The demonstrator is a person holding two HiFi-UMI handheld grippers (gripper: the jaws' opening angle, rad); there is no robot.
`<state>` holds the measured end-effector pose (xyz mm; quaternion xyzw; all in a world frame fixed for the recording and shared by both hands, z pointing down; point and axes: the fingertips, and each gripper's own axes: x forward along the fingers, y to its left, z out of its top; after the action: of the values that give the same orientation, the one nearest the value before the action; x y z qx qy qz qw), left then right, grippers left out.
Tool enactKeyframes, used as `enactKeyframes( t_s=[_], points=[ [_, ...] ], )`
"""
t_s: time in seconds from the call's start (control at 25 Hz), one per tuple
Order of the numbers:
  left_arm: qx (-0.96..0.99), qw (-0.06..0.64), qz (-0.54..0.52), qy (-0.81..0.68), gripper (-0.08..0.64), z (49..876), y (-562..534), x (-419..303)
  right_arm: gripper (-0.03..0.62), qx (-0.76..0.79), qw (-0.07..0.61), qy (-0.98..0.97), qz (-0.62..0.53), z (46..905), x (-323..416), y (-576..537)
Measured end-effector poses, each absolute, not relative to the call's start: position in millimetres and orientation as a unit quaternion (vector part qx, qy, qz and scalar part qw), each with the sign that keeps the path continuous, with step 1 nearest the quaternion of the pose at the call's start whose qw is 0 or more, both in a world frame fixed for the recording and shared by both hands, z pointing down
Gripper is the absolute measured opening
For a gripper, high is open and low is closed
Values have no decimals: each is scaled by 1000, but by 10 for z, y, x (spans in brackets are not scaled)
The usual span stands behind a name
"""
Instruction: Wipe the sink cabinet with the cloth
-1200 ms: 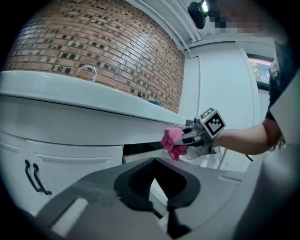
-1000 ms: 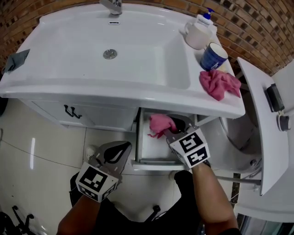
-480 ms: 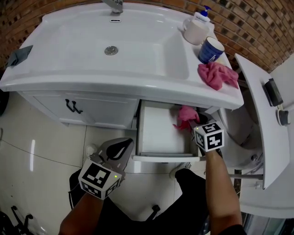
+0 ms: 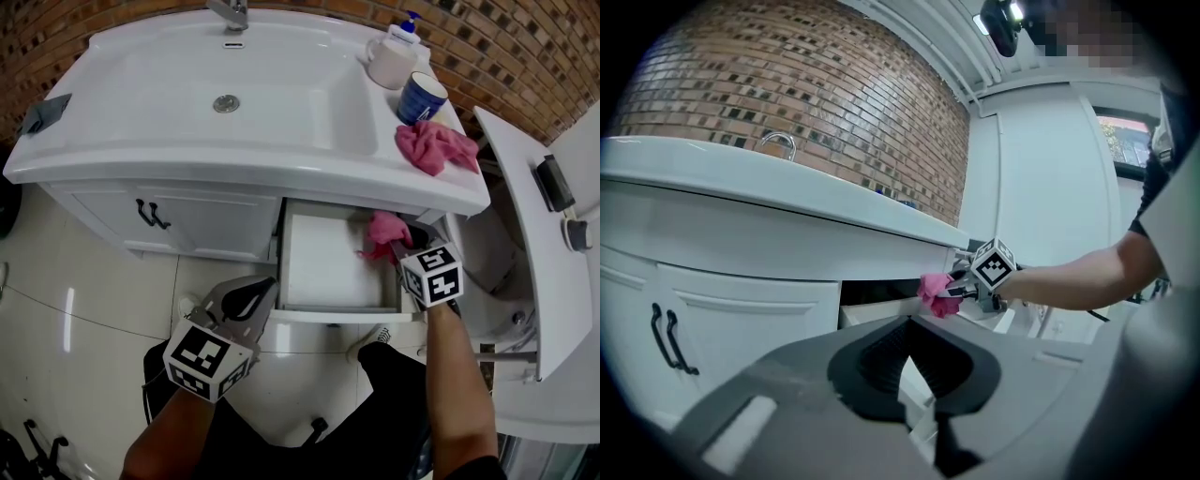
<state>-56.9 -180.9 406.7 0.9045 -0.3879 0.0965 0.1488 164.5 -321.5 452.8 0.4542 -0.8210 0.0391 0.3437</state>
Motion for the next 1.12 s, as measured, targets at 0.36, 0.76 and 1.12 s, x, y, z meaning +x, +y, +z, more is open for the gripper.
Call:
enactKeyframes(
  t_s=[0.36, 0.76, 1.12],
  points=[
    [903, 152, 98, -391, 6, 4057, -1793, -621, 78, 269, 341, -897, -83, 4241, 476, -2752],
    [900, 156, 98, -394, 6, 4085, -1703, -696, 78, 193, 390, -896, -91, 4551, 190, -2539],
    [903, 158, 95, -389, 6, 4104, -1697, -655, 78, 235, 442, -863, -71, 4619, 1012, -2579]
  ],
)
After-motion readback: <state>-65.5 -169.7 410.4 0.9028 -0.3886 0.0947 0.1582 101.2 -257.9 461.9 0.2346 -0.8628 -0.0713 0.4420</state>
